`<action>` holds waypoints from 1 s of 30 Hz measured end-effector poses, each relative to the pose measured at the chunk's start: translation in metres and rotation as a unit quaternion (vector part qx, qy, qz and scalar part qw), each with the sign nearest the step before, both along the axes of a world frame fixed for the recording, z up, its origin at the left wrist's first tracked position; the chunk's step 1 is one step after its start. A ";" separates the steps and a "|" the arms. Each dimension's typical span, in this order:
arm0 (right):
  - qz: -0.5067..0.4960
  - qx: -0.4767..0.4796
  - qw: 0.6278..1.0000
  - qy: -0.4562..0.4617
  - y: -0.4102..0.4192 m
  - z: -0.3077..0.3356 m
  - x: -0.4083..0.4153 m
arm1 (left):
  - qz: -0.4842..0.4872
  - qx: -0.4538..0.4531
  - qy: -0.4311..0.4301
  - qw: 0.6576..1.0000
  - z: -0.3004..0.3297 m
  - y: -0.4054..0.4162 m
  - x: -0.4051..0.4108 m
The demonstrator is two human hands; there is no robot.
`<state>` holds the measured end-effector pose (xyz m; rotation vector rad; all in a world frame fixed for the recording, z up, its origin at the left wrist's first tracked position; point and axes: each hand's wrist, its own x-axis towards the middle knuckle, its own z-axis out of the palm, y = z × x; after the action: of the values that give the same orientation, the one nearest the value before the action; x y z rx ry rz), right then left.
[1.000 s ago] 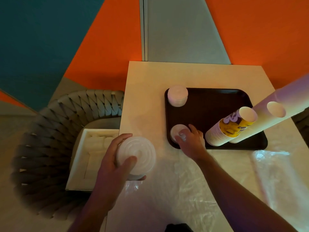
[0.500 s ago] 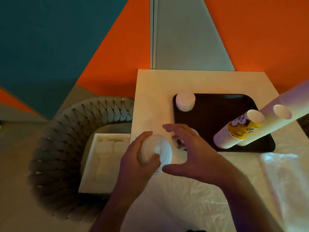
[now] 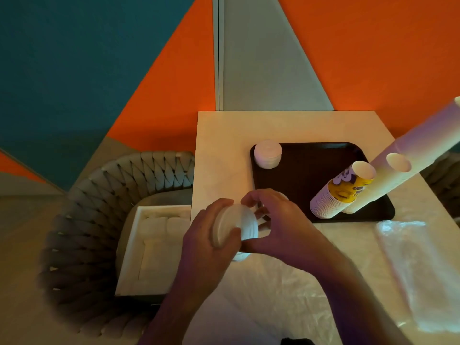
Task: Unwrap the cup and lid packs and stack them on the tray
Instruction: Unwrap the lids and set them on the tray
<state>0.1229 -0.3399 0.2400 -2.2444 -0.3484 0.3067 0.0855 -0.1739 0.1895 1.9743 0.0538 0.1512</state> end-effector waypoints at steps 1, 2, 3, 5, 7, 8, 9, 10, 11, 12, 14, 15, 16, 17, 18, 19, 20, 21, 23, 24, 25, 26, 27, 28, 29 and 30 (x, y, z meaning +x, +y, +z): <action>-0.004 0.012 1.000 0.007 -0.002 0.001 0.001 | -0.004 0.006 -0.004 1.000 0.000 0.000 0.000; -0.006 0.021 1.000 0.010 -0.003 0.002 0.002 | -0.009 0.010 -0.008 1.000 0.001 0.000 0.000; -0.010 0.028 0.999 0.011 -0.005 0.002 0.003 | -0.015 0.013 -0.011 1.000 0.001 0.000 0.000; -0.021 0.038 0.999 0.018 -0.009 0.002 0.004 | -0.026 0.020 -0.020 0.999 0.001 0.000 0.000; -0.027 0.038 0.999 0.022 -0.012 0.001 0.006 | -0.032 0.025 -0.025 0.999 0.000 -0.001 0.000; -0.028 0.039 0.999 0.023 -0.013 0.002 0.006 | -0.033 0.024 -0.026 0.999 -0.001 -0.001 0.000; -0.031 0.044 0.998 0.025 -0.014 0.002 0.007 | -0.034 0.021 -0.026 0.999 -0.002 -0.001 0.001; -0.033 0.052 0.998 0.026 -0.015 0.002 0.007 | -0.036 0.019 -0.028 0.999 -0.003 -0.001 0.001; -0.034 0.063 0.997 0.027 -0.015 0.003 0.007 | -0.039 0.018 -0.031 0.999 -0.003 -0.001 0.002; -0.036 0.071 0.996 0.027 -0.016 0.004 0.007 | -0.042 0.017 -0.033 0.998 -0.003 -0.001 0.003; -0.046 0.079 0.996 0.020 -0.018 0.005 0.007 | -0.046 0.014 -0.036 0.998 -0.002 -0.001 0.003; -0.053 0.079 0.995 0.016 -0.018 0.006 0.006 | -0.045 0.013 -0.037 0.998 -0.002 -0.001 0.004; -0.060 0.078 0.995 0.013 -0.018 0.006 0.006 | -0.045 0.014 -0.039 0.998 -0.002 -0.001 0.004; -0.065 0.077 0.995 0.011 -0.018 0.006 0.005 | -0.045 0.015 -0.041 0.998 -0.003 -0.001 0.005; -0.070 0.077 0.994 0.009 -0.018 0.006 0.005 | -0.044 0.014 -0.043 0.998 -0.004 -0.001 0.005; -0.076 0.078 0.994 0.007 -0.018 0.006 0.004 | -0.043 0.009 -0.041 0.998 -0.003 -0.002 0.005; -0.080 0.081 0.993 0.006 -0.018 0.006 0.004 | -0.041 0.002 -0.038 0.998 -0.003 -0.002 0.005; -0.086 0.084 0.993 0.006 -0.018 0.006 0.004 | -0.041 -0.006 -0.033 0.999 -0.003 -0.002 0.004; -0.094 0.089 0.992 0.009 -0.019 0.005 0.004 | -0.041 -0.017 -0.024 0.999 -0.002 -0.003 0.004; -0.095 0.087 0.992 0.010 -0.019 0.005 0.005 | -0.041 -0.020 -0.020 0.999 -0.002 -0.003 0.004; -0.096 0.082 0.992 0.008 -0.019 0.005 0.005 | -0.042 -0.022 -0.017 0.999 -0.001 -0.004 0.004; -0.095 0.076 0.993 0.004 -0.020 0.005 0.005 | -0.041 -0.023 -0.016 0.999 -0.001 -0.004 0.004; -0.095 0.072 0.993 -0.001 -0.020 0.005 0.005 | -0.042 -0.025 -0.016 0.999 -0.001 -0.004 0.004; -0.095 0.069 0.993 -0.006 -0.020 0.006 0.004 | -0.041 -0.026 -0.014 0.999 0.000 -0.004 0.004; -0.096 0.067 0.993 -0.013 -0.020 0.006 0.004 | -0.040 -0.027 -0.011 0.999 0.000 -0.005 0.004; -0.098 0.064 0.993 -0.022 -0.021 0.005 0.004 | -0.038 -0.029 -0.009 0.999 0.000 -0.006 0.004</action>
<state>0.1271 -0.3605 0.2452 -2.1413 -0.1646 0.1267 0.0893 -0.1797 0.1896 1.9142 -0.0293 0.1170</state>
